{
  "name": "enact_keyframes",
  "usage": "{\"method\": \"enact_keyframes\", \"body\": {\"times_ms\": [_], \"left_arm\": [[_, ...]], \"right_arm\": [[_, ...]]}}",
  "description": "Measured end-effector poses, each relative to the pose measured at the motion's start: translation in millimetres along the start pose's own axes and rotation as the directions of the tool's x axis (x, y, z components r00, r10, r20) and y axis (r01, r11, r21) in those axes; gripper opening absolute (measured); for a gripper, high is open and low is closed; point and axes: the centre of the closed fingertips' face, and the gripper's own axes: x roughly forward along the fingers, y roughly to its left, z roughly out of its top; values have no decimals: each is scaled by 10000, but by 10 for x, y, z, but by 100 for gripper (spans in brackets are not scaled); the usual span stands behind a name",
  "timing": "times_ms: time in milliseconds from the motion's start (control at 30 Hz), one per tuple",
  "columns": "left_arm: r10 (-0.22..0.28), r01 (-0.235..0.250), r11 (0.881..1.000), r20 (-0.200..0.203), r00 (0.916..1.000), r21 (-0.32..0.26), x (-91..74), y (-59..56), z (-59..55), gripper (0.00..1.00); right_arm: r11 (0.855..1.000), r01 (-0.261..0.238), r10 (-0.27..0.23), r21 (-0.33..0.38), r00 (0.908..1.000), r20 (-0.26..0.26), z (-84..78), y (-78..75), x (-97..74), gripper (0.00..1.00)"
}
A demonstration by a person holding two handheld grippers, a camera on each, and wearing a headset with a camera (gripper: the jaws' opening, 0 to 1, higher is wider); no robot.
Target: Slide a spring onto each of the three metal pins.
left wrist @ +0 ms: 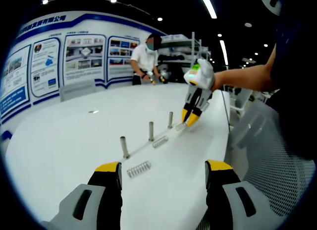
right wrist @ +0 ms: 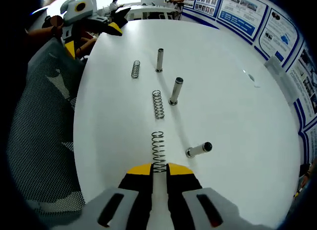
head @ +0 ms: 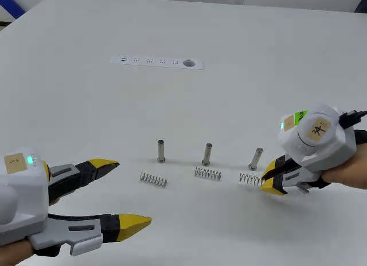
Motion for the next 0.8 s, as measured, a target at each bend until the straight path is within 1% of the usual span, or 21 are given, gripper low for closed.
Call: {"method": "enact_keyframes", "body": {"times_ms": [100,200,300,333,400,433,500,533,633,800], "left_arm": [[-591,598,9977,-215,9980,324,83,-117,6,65],[-962,984,9933,-381,9946,608,148,-173,18,62],[-1186,1243,9881,-659,9908,910,164,-189,3,61],[-1237,1302,9868,-709,9898,963,167,-184,22,60],[-1359,1424,9838,-650,9886,1088,178,-182,83,58],[-1387,1457,9812,-628,9883,1267,193,-168,131,58],[-1448,1520,9786,-606,9876,1386,226,-156,182,58],[-1512,1584,9765,-592,9867,1462,257,-151,215,57],[-1701,1786,9693,-636,9834,1692,344,-158,262,56],[-2081,2211,9556,-852,9744,1948,498,-201,276,52]], "right_arm": [[9997,-202,204,-168,9997,124,127,74,-67,11],[9989,-260,266,-396,9995,162,229,105,-97,11],[9979,-292,306,-587,9993,237,328,125,-109,11],[9971,-329,346,-690,9991,231,359,143,-110,11],[9958,-375,398,-833,9989,261,409,163,-111,11],[9950,-417,442,-907,9987,250,441,178,-109,11],[9938,-437,466,-1021,9986,258,482,192,-107,11],[9932,-445,477,-1076,9985,267,511,197,-106,11],[9914,-486,531,-1214,9980,341,583,223,-116,11],[9876,-557,614,-1464,9975,347,667,273,-133,11]]}}
